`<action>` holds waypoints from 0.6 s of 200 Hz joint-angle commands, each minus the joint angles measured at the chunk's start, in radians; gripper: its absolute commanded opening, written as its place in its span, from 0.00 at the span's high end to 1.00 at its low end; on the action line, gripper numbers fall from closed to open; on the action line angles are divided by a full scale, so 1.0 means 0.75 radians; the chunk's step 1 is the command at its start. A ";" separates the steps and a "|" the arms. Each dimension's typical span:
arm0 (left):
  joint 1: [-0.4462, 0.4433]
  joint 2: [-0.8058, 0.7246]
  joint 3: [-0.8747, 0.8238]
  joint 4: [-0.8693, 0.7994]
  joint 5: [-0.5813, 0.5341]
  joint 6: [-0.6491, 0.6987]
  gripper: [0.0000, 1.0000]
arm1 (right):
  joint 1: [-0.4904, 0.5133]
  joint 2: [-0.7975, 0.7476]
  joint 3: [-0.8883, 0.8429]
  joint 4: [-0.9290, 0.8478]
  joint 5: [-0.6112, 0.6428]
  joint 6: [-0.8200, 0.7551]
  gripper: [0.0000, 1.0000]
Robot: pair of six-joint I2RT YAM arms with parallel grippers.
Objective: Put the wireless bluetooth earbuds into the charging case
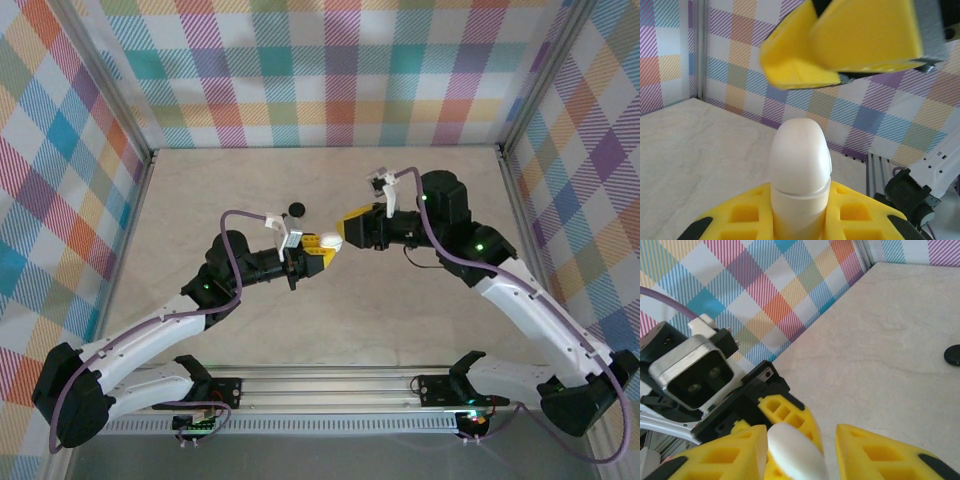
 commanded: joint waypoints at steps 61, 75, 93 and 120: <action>0.054 0.065 0.140 0.088 0.075 -0.263 1.00 | -0.001 -0.030 -0.228 0.211 -0.092 0.050 0.72; 0.065 0.088 0.147 0.142 0.091 -0.319 1.00 | 0.000 -0.053 -0.255 0.200 -0.080 0.033 0.73; 0.072 0.113 0.166 0.174 0.109 -0.371 1.00 | 0.000 -0.067 -0.270 0.176 -0.077 0.000 0.75; 0.074 0.139 0.220 0.145 0.152 -0.413 1.00 | 0.009 -0.054 -0.262 0.103 -0.070 -0.075 0.82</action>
